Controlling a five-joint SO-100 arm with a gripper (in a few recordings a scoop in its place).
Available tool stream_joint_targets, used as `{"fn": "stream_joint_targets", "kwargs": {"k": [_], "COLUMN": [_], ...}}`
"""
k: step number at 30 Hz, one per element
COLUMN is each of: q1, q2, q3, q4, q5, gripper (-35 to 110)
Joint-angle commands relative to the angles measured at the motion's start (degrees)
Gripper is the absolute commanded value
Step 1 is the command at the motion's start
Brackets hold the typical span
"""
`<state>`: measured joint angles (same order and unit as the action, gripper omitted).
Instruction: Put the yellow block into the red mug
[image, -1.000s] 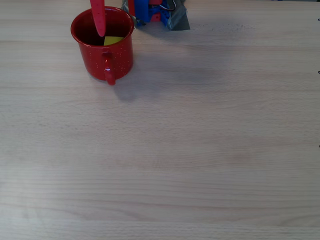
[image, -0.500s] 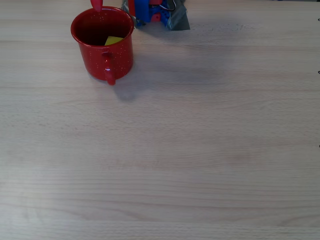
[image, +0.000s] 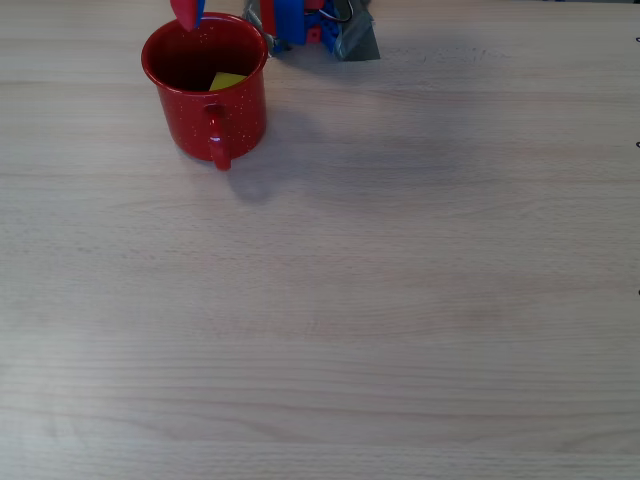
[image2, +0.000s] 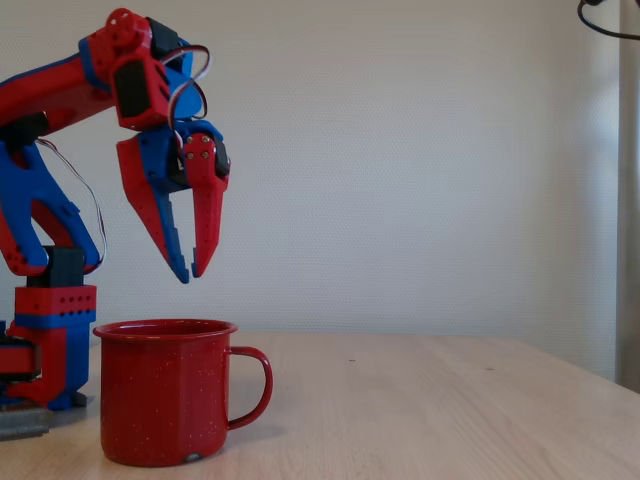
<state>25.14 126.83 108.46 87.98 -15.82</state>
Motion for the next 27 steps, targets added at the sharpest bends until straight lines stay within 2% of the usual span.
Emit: {"fn": "stream_joint_targets", "kwargs": {"k": [1,12,19,27], "q1": [-1.05,-13.54,-20.13,-24.52], "q2": [1.23,1.58,4.13,13.10], "q3": [-4.22,-8.26,-7.91,-3.60], "q4": [-2.11,-2.81,-5.71,-3.78], "q5": [2.46,13.01,12.30,12.48], "gripper": [0,0,0,0]}}
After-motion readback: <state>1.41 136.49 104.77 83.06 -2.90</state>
